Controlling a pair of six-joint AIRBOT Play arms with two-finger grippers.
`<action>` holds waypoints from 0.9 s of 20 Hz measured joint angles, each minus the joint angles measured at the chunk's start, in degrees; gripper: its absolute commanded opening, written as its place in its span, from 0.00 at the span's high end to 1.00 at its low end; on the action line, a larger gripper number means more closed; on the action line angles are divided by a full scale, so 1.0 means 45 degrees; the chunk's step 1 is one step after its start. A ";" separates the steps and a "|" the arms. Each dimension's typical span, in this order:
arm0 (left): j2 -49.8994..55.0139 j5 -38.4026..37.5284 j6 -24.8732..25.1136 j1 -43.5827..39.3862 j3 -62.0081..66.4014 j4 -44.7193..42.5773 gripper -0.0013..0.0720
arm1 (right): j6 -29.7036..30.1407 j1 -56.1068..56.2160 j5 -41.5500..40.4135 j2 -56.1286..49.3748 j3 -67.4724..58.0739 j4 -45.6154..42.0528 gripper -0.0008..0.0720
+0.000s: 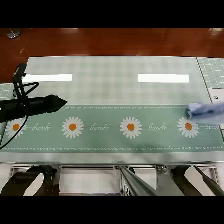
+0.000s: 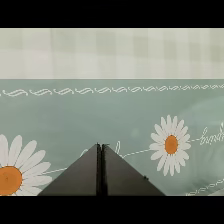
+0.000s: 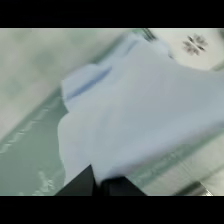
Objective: Fold the shirts.
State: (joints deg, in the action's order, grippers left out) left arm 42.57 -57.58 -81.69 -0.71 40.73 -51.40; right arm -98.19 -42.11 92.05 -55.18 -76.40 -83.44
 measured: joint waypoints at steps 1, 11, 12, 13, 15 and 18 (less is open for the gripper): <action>0.0000 0.0000 0.0000 0.0000 0.0000 0.0000 0.95 | -0.0141 -0.0661 -0.0034 0.0782 0.1370 -0.0772 0.96; 0.1030 0.0010 0.0068 0.0340 0.2055 -0.0015 0.95 | 0.0534 -0.2346 -0.1467 0.2055 0.4391 -0.0364 0.96; 0.1603 0.0015 0.0117 0.0282 0.3011 -0.0015 0.95 | 0.1005 -0.1705 -0.1991 0.1545 0.3478 0.1132 0.96; 0.2259 -0.0034 0.0185 0.0112 0.4104 -0.0039 0.95 | 0.1379 -0.0782 -0.2443 0.1044 0.2613 0.2239 0.96; 0.3677 -0.0194 0.0296 -0.0559 0.6305 -0.0505 0.95 | 0.2098 0.2030 -0.3288 -0.0044 0.1146 0.3351 0.96; 0.5178 -0.0568 -0.0578 -0.1787 0.7771 -0.3337 0.95 | 0.2127 0.6819 -0.4061 -0.1685 0.0471 0.1831 0.96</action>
State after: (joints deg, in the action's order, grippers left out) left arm 65.87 -60.14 -84.29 -8.75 75.70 -66.41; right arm -88.62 -11.42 73.78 -62.76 -74.28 -75.20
